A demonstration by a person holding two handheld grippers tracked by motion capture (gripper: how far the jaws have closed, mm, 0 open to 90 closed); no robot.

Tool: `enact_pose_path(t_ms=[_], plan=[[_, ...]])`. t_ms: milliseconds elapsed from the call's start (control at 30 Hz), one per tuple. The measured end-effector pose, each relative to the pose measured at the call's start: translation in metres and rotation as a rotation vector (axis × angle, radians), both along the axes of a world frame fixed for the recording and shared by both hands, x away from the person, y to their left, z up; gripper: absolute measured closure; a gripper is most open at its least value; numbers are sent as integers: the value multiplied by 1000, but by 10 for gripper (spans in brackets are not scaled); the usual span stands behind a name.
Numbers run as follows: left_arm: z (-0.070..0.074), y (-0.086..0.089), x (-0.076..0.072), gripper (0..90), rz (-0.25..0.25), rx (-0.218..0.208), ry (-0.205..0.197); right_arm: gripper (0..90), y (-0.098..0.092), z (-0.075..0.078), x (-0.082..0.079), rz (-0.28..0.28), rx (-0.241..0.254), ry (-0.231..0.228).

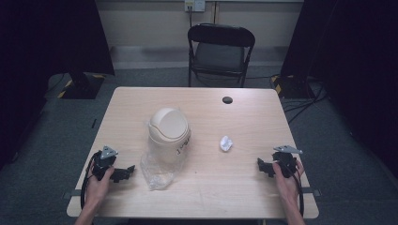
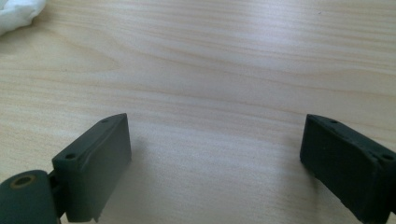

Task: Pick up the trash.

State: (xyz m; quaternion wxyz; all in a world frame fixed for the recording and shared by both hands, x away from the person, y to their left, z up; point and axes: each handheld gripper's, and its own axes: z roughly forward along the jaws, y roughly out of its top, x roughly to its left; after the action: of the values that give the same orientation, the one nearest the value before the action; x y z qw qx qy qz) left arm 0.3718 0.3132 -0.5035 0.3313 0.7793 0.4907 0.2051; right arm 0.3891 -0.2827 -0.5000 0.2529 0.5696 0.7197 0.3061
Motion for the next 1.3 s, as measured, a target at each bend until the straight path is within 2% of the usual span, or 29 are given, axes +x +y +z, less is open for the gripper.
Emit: enact_pose_path(t_ms=[267, 333, 367, 467, 667, 800, 1133, 1300], plan=[[0, 0, 0, 0, 0, 0, 0, 146, 1, 3, -4, 9, 12, -3], [0, 0, 0, 0, 0, -1, 0, 144, 2, 6, -5, 29, 31, 1], [0, 0, 0, 0, 0, 0, 0, 147, 3, 9, -7, 50, 32, -5], [0, 0, 0, 0, 0, -1, 0, 153, 7, 15, -9, 65, 41, -24], [0, 0, 0, 0, 0, -1, 0, 166, 17, 19, -8, 113, 50, -27], [0, 0, 0, 0, 0, -1, 0, 171, 30, 28, -12, 159, 61, -67], [0, 0, 0, 0, 2, -3, 1, 187, 63, 36, -4, 273, 58, -77], [0, 0, 0, 0, 1, 1, 0, 190, 75, 44, 4, 299, 71, -100]])
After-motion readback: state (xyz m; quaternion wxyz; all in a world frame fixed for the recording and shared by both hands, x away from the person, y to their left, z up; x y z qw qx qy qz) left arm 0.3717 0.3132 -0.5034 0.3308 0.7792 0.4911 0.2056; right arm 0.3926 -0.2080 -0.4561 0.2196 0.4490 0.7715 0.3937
